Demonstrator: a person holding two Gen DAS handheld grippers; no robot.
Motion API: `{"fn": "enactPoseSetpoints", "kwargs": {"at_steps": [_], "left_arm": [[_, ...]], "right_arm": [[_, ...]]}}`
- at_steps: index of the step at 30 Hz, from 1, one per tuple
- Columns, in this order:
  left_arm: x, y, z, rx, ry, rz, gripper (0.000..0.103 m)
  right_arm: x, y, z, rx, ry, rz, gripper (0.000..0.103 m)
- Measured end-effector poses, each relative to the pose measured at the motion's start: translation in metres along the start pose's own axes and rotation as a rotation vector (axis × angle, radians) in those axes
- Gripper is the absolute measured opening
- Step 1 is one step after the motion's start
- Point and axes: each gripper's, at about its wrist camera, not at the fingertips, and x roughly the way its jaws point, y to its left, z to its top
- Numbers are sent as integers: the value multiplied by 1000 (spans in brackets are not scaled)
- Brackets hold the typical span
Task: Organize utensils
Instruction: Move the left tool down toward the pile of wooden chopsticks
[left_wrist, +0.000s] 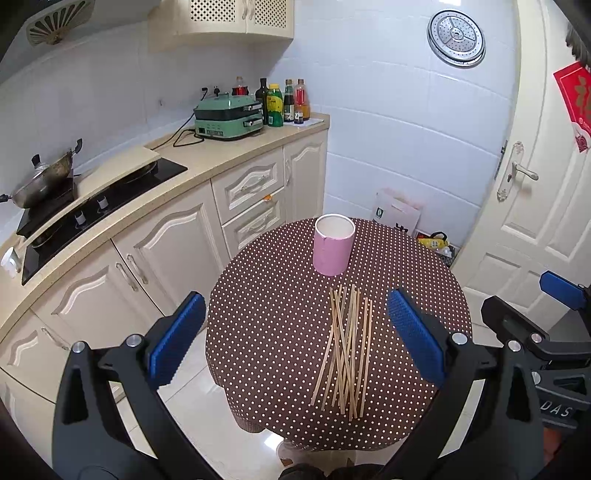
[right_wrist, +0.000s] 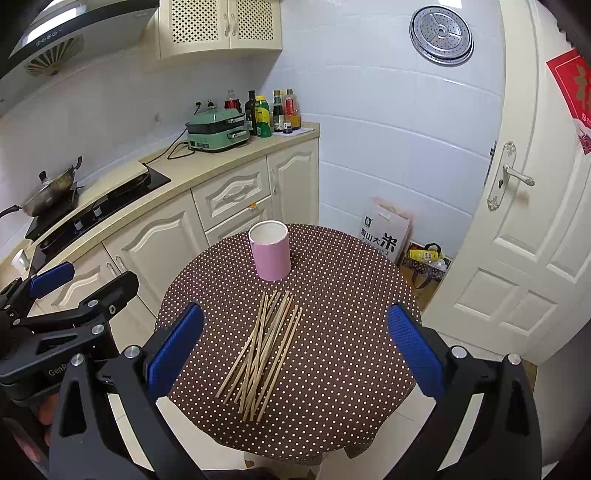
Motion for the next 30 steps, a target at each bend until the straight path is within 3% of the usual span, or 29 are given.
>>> {"fn": "enactPoseSetpoints", "kwargs": {"at_steps": [16,30], "left_arm": [[25,20,-8,11,109,-64,97],[62,42,-27,30,285,-138,97]], "right_arm": [[21,13,-4,63,134,-22,96],[56,25,-22,162,308,-76,96]]}}
